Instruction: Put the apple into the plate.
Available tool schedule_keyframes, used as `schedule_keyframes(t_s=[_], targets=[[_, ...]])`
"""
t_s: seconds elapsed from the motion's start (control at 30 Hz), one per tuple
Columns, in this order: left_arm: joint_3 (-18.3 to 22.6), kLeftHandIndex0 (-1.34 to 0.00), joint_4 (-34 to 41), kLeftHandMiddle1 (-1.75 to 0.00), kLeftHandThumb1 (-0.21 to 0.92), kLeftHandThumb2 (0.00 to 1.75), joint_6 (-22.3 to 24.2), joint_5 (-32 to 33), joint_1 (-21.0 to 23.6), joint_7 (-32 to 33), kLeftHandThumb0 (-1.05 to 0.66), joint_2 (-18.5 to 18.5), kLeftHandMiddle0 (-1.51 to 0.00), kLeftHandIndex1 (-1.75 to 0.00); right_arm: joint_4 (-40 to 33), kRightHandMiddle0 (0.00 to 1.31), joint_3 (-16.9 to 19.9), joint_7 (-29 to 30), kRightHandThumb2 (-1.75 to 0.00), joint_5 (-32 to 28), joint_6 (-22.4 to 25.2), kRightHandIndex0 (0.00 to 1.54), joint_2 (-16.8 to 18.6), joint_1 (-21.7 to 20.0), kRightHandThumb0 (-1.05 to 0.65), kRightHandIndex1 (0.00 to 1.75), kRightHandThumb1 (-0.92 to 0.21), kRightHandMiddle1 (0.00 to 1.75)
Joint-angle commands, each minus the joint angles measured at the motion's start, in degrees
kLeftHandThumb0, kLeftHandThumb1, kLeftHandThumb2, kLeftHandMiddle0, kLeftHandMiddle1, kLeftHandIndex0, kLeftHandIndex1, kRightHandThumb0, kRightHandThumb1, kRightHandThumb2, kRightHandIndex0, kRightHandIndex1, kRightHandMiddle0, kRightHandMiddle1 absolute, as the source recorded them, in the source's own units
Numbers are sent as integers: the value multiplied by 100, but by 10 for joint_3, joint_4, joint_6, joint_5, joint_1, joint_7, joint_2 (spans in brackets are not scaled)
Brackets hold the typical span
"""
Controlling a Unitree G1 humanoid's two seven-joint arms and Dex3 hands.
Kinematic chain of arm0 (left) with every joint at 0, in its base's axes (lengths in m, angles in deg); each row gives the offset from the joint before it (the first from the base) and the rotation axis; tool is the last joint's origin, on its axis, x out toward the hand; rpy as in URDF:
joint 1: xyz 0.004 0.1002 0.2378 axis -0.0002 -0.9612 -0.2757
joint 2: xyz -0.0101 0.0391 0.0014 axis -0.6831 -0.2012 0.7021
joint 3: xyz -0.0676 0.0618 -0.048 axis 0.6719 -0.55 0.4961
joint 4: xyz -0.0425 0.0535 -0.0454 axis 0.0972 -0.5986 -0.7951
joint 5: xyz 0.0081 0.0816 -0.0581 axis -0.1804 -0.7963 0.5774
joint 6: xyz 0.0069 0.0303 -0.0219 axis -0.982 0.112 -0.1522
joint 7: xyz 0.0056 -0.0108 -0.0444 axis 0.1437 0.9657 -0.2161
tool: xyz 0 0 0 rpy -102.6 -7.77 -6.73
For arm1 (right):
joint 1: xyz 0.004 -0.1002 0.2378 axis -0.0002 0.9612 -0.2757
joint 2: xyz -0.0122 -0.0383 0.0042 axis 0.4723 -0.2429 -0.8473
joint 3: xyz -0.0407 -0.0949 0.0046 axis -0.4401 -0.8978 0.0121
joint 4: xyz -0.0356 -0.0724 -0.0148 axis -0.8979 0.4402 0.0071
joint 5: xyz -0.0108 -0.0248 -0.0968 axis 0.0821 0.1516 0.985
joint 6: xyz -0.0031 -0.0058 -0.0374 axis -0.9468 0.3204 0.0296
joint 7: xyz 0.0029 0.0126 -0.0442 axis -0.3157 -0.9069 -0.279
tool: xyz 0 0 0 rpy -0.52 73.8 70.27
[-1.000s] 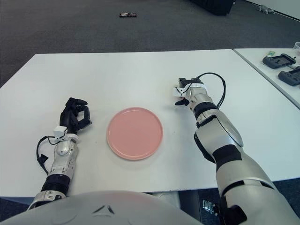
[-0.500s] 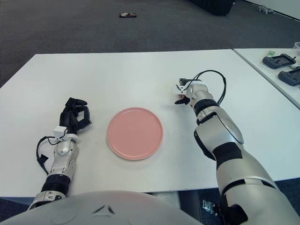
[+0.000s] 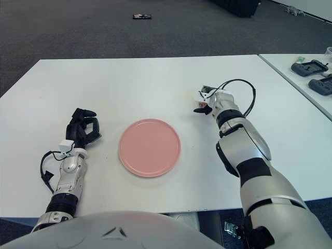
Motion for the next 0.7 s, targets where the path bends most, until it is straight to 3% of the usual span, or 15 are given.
schedule_keyframes(t_s=[0.0,0.17,0.27,0.33,0.4,0.67], targets=[[2,-47,-27,-175,50,110,6,6,-28,-5,-42,2,-82,-175,8,0,1,-18,-86,-4,16,0,-9,22,-80,86,-57,103],[3,-46,-29,-175,51,109,1,9,-28,-6,-42,2,-81,-175,8,0,0,-24,-91,-3,17,0,-13,21,-82,100,-54,137],[3,-45,-26,-175,52,108,5,7,-29,-3,-42,2,-80,-175,12,0,17,-34,-98,-20,24,0,-21,23,-80,110,-49,155],[3,-45,-23,-175,52,107,8,6,-29,-2,-42,1,-80,-175,13,31,33,-36,-109,-35,36,5,-21,23,-59,120,-45,166],[3,-45,-22,-175,53,107,10,5,-30,-1,-41,1,-80,-175,12,42,43,-35,-114,-44,43,9,-20,23,-53,125,-43,170],[4,-44,-21,-175,53,106,8,10,-30,-8,-41,0,-80,-175,0,59,27,-20,-127,-27,36,19,-33,26,-48,135,-34,173]])
